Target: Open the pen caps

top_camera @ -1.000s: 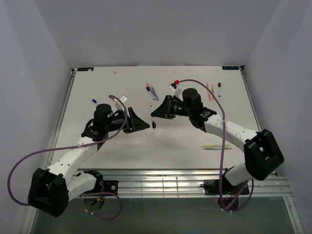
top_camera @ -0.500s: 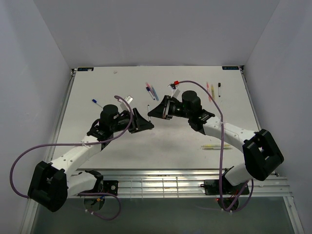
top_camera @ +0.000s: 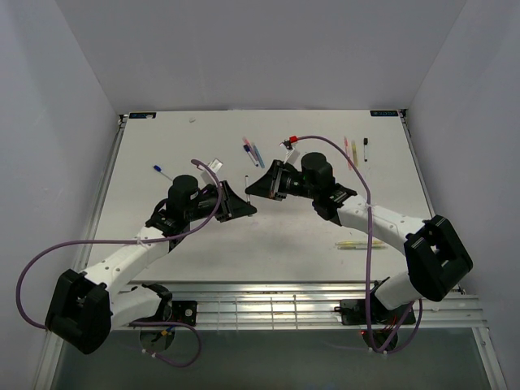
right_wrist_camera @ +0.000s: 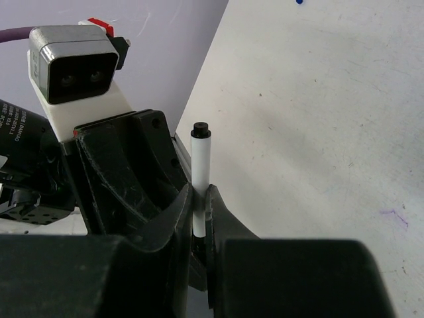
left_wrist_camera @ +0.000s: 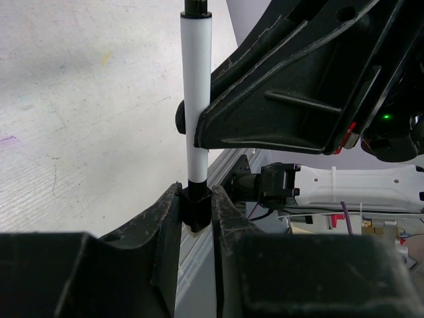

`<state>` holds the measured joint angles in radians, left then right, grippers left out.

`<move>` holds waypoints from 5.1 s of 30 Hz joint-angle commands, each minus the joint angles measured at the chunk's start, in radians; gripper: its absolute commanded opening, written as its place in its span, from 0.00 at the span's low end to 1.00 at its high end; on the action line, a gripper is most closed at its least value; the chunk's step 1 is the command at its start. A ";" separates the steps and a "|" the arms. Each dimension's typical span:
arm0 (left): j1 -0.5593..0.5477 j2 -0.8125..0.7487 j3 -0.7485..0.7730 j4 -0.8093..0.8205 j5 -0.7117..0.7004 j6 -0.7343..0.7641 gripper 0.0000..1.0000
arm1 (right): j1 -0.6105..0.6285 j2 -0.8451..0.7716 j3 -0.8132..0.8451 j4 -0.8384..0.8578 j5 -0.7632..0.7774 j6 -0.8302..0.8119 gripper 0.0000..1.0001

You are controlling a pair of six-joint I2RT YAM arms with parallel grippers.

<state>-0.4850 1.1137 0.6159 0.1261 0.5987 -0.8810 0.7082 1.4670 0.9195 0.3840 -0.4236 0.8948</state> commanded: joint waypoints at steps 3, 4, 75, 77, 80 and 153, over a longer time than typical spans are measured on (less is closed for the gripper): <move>0.000 -0.035 -0.011 -0.020 -0.017 0.007 0.12 | 0.008 0.003 0.025 0.027 0.028 0.012 0.08; 0.000 -0.034 -0.013 -0.023 -0.016 0.008 0.09 | 0.008 0.006 0.030 0.021 0.034 0.009 0.08; 0.059 0.871 0.755 -0.487 -0.468 0.298 0.00 | -0.200 0.628 0.663 -0.721 0.335 -0.499 0.08; 0.063 0.899 0.778 -0.485 -0.459 0.295 0.00 | -0.202 0.659 0.689 -0.723 0.332 -0.499 0.08; 0.077 0.922 0.801 -0.487 -0.435 0.290 0.00 | -0.208 0.693 0.737 -0.729 0.327 -0.502 0.08; 0.157 0.494 0.590 -0.465 -0.383 0.310 0.65 | -0.230 0.302 0.511 -0.786 0.413 -0.531 0.62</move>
<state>-0.3302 1.7535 1.2415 -0.3573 0.1951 -0.5831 0.4892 1.9232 1.5444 -0.3672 -0.0746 0.3626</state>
